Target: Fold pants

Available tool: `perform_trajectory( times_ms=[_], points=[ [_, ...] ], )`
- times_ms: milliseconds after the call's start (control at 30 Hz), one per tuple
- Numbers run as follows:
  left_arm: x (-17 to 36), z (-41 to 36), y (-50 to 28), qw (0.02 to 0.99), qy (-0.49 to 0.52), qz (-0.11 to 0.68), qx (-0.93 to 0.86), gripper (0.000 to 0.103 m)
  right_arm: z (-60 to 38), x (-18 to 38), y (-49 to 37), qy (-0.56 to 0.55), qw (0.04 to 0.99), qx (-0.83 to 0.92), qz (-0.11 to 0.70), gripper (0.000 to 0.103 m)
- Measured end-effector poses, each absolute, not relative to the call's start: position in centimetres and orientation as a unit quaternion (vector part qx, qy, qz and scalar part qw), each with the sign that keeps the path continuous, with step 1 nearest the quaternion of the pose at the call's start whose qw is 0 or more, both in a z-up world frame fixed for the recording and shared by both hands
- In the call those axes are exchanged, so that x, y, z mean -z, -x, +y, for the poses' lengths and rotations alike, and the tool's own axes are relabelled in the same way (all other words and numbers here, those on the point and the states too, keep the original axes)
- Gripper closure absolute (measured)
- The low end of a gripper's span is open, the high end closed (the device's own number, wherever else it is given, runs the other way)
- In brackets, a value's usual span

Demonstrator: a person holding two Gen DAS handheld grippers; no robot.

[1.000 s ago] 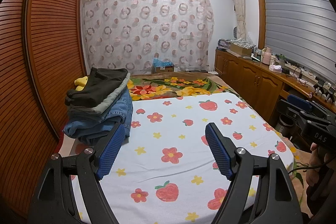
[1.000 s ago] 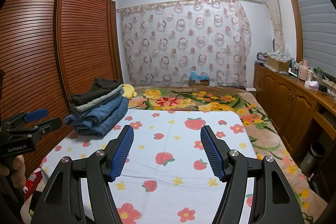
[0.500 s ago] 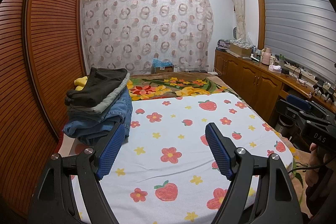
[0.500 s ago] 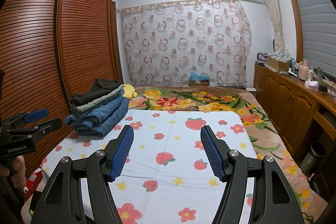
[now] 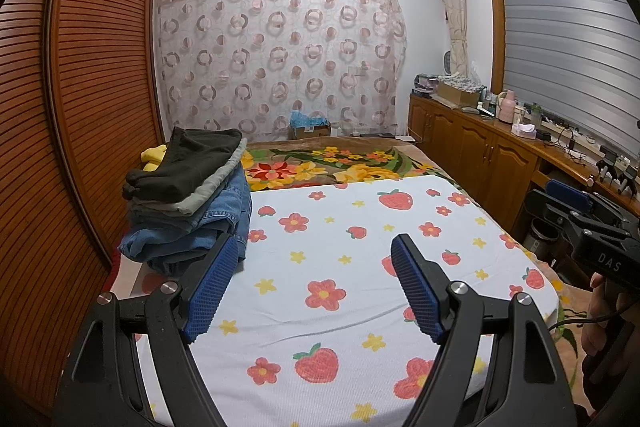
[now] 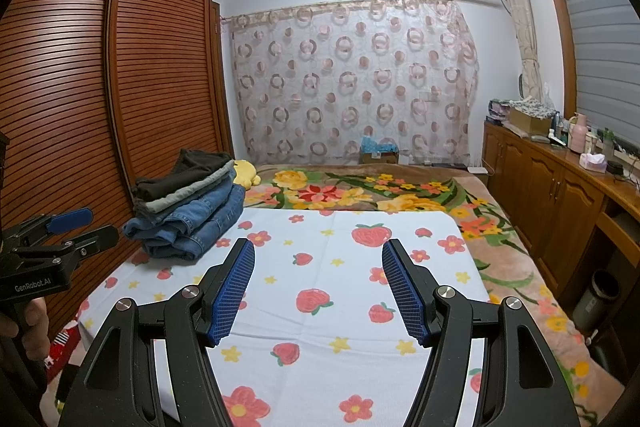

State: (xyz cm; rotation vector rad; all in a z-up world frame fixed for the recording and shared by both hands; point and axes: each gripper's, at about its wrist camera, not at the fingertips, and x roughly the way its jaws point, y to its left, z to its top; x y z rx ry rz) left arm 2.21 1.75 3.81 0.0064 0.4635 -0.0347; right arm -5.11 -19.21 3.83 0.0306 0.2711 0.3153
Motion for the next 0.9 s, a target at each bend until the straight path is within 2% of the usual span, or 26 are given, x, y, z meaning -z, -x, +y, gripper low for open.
perform_trajectory(
  times_ms=[900],
  points=[
    [-3.79, 1.73, -2.12, 0.973, -0.002, 0.228, 0.018, 0.023, -19.13, -3.77, 4.99, -0.013, 0.979, -0.157, 0.131, 0.034]
  ],
)
